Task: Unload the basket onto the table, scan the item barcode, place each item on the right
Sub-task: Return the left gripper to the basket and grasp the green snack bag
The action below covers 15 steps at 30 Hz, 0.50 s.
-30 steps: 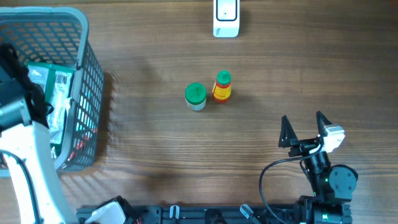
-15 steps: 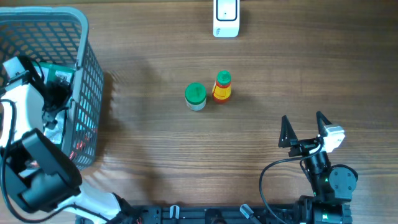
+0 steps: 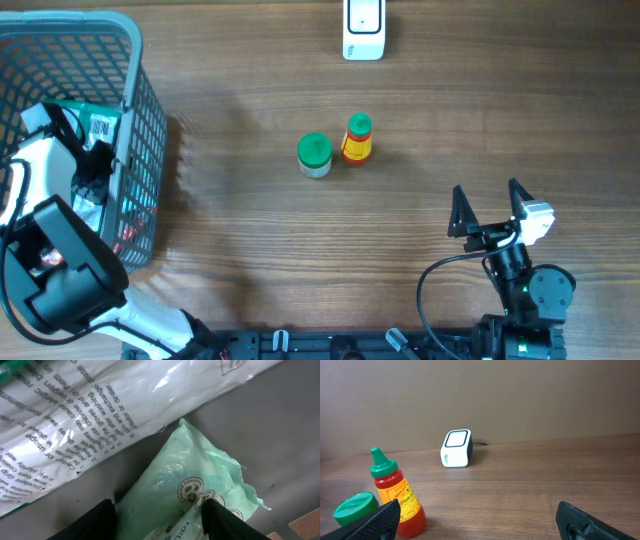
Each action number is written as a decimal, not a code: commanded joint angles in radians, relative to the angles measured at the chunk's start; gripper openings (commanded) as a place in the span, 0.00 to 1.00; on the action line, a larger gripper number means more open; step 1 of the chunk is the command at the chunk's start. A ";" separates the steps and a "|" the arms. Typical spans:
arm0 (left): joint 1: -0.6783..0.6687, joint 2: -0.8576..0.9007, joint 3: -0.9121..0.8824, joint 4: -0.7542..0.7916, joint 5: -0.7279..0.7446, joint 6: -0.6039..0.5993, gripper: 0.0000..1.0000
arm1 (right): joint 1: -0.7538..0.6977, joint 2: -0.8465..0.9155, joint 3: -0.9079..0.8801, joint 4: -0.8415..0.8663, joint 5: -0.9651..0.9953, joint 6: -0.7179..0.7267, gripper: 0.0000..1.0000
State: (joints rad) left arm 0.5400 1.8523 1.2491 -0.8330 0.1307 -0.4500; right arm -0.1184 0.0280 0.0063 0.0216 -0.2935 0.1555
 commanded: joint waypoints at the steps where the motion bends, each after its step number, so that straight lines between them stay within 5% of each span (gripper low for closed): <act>1: 0.006 0.014 -0.104 0.000 0.007 0.009 0.50 | -0.002 -0.003 -0.001 0.002 0.010 0.002 1.00; 5: 0.006 0.014 -0.114 0.006 0.008 0.009 0.04 | -0.002 -0.003 -0.001 0.002 0.010 0.002 1.00; 15: 0.006 -0.088 0.136 -0.129 0.007 0.009 0.04 | -0.002 -0.003 -0.001 0.002 0.010 0.002 1.00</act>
State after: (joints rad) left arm 0.5491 1.8099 1.2728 -0.9283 0.1390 -0.4320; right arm -0.1184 0.0280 0.0059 0.0219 -0.2935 0.1558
